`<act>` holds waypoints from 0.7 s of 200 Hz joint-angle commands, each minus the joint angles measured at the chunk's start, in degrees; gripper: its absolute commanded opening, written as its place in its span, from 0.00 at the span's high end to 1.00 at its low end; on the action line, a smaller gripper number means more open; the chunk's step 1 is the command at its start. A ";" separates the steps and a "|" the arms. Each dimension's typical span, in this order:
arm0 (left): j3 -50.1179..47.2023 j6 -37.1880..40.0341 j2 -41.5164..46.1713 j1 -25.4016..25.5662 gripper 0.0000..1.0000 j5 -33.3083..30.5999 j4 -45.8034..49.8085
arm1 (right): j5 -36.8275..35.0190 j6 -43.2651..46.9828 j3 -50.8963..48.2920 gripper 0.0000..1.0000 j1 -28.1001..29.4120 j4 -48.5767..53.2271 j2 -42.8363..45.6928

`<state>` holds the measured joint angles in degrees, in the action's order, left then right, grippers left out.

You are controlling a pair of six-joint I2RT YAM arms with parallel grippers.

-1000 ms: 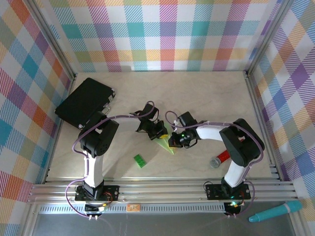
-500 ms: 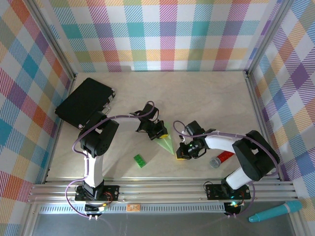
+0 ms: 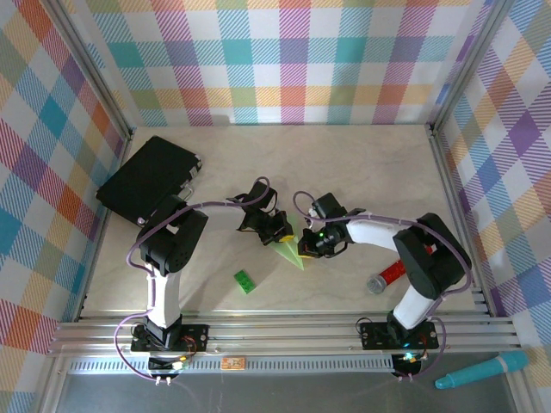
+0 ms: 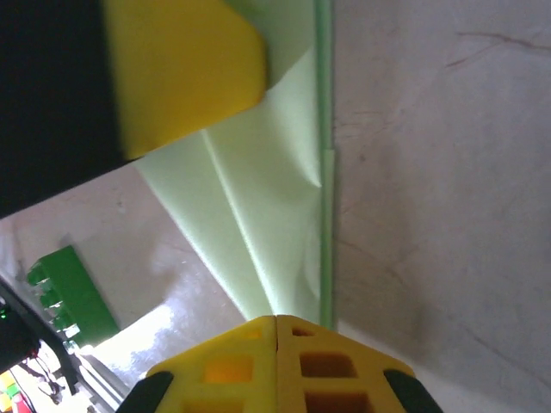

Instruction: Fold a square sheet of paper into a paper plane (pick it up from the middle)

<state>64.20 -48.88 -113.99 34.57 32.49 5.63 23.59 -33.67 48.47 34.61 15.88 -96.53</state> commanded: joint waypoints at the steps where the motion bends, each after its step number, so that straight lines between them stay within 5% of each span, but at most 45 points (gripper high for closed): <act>1: -3.66 -1.29 -4.37 -0.42 0.96 -8.16 7.41 | -0.69 0.17 1.28 0.95 0.28 0.66 -2.07; 92: -2.32 3.23 8.44 0.04 0.93 -4.20 -2.62 | -4.82 1.59 -1.26 0.95 0.28 7.10 -6.02; 140: -6.15 4.79 8.01 3.58 0.94 -4.31 -5.01 | -5.31 1.59 -0.44 0.95 0.28 8.48 -6.66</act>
<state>60.40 -46.00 -105.84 36.07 28.82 1.10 23.57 -32.97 49.71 34.48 17.56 -99.35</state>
